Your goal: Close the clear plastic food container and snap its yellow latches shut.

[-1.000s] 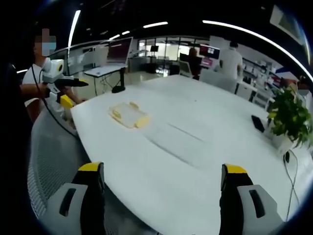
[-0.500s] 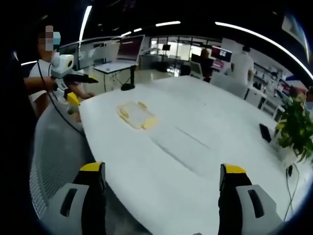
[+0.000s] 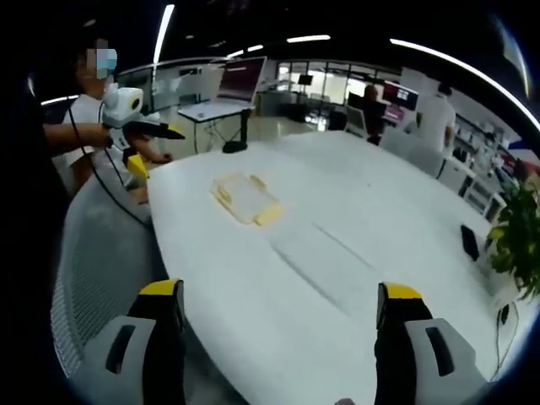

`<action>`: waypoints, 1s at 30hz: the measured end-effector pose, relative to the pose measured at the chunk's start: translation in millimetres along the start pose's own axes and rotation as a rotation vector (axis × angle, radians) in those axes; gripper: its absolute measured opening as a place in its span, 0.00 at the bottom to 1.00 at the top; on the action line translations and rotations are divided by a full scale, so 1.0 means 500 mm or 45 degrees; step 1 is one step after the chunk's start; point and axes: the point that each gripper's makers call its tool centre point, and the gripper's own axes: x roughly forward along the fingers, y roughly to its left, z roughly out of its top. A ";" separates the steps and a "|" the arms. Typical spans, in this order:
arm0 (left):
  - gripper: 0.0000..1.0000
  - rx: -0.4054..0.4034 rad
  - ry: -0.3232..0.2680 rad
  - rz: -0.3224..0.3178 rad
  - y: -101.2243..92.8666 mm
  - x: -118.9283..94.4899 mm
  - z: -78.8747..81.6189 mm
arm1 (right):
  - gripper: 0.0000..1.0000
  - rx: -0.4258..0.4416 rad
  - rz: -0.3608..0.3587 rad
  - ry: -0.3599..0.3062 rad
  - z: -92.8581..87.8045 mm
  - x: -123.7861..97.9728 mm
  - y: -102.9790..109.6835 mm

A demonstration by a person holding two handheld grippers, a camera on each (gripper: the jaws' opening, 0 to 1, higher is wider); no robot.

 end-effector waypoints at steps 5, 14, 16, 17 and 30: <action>0.94 0.007 0.009 -0.009 0.003 0.007 -0.002 | 0.92 -0.024 0.019 0.005 0.007 0.011 -0.003; 0.93 -0.005 0.011 -0.008 0.014 0.017 -0.002 | 0.91 -0.048 0.065 0.002 0.022 0.036 -0.007; 0.93 -0.009 0.011 -0.010 0.016 0.019 -0.004 | 0.91 -0.054 0.075 0.004 0.025 0.040 -0.007; 0.93 -0.009 0.013 -0.011 0.017 0.021 -0.006 | 0.91 -0.059 0.081 0.006 0.026 0.044 -0.008; 0.92 0.018 0.073 -0.052 0.030 0.041 -0.028 | 0.91 -0.110 0.150 0.020 0.042 0.085 -0.010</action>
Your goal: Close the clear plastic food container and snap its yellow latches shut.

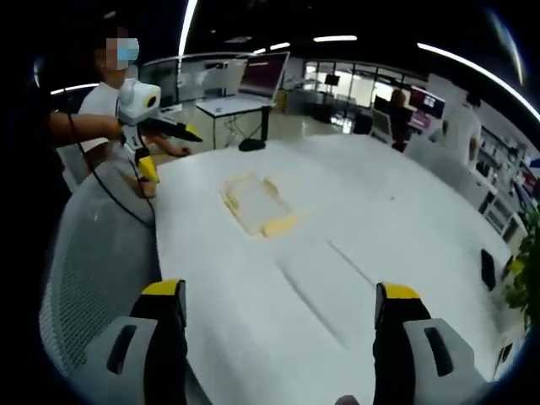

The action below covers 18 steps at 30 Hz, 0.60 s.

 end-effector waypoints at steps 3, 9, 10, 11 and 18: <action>0.92 0.008 0.011 -0.005 0.005 0.004 -0.002 | 0.91 -0.007 0.012 0.004 0.003 0.008 -0.002; 0.92 0.012 0.032 -0.006 0.017 0.005 -0.010 | 0.90 -0.033 0.028 0.010 0.011 0.023 -0.004; 0.92 0.012 0.034 -0.006 0.018 0.005 -0.011 | 0.90 -0.032 0.031 0.010 0.012 0.026 -0.005; 0.92 0.013 0.035 -0.005 0.020 0.005 -0.012 | 0.89 -0.031 0.036 0.011 0.013 0.029 -0.005; 0.90 0.015 0.048 -0.004 0.035 0.007 -0.016 | 0.89 -0.051 0.059 0.016 0.021 0.053 -0.006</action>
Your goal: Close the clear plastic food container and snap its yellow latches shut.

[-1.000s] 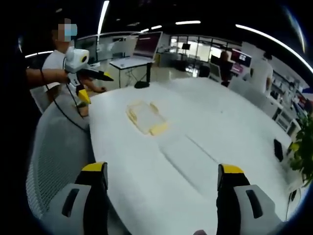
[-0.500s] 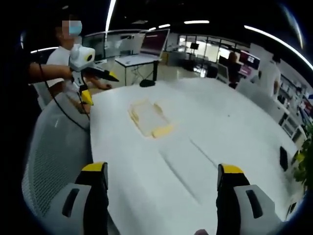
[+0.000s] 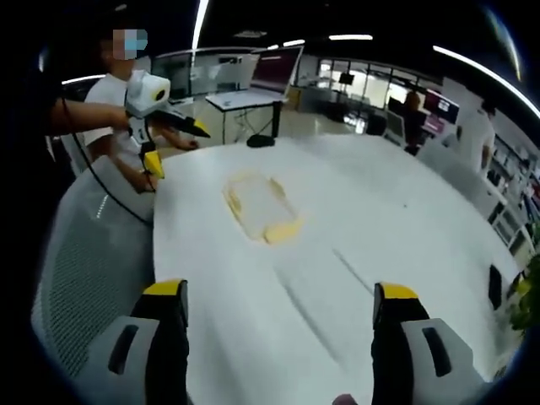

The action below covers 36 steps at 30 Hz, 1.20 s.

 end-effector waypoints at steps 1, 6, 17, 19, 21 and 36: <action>0.90 0.002 0.001 -0.001 0.004 0.002 -0.001 | 0.89 0.000 0.003 -0.004 0.003 0.005 -0.002; 0.89 0.009 0.021 -0.017 0.015 0.011 -0.007 | 0.88 -0.015 0.012 -0.001 0.013 0.020 -0.010; 0.87 0.052 0.079 -0.038 0.047 0.034 -0.022 | 0.86 -0.086 0.071 0.012 0.033 0.064 -0.016; 0.87 0.057 0.090 -0.043 0.053 0.038 -0.025 | 0.86 -0.095 0.086 0.018 0.034 0.073 -0.015; 0.87 0.065 0.104 -0.048 0.059 0.042 -0.029 | 0.86 -0.105 0.096 0.025 0.035 0.083 -0.015; 0.83 0.161 0.173 -0.118 0.095 0.075 -0.028 | 0.82 -0.140 0.155 0.091 0.049 0.144 -0.034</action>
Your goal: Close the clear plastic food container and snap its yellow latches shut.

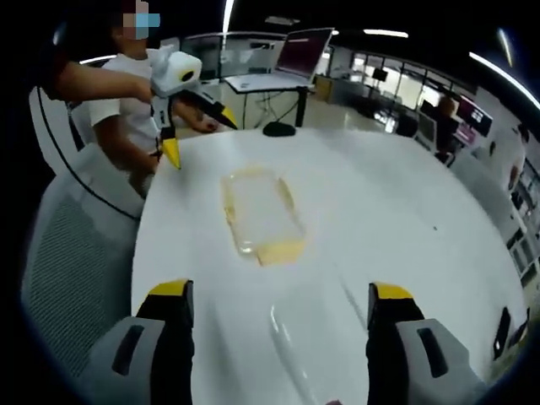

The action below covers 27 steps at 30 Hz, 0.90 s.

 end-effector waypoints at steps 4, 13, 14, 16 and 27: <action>0.82 0.044 0.040 -0.031 0.007 0.010 -0.009 | 0.80 -0.017 0.039 0.016 0.010 0.017 0.006; 0.76 0.129 0.092 -0.091 0.025 0.030 -0.019 | 0.77 -0.078 0.086 0.073 0.012 0.054 0.005; 0.76 0.131 0.096 -0.096 0.027 0.032 -0.020 | 0.77 -0.084 0.086 0.074 0.013 0.057 0.003; 0.76 0.143 0.109 -0.109 0.031 0.037 -0.022 | 0.75 -0.085 0.093 0.075 0.014 0.064 0.000; 0.69 0.208 0.154 -0.168 0.043 0.060 -0.030 | 0.68 -0.144 0.137 0.114 0.004 0.097 -0.005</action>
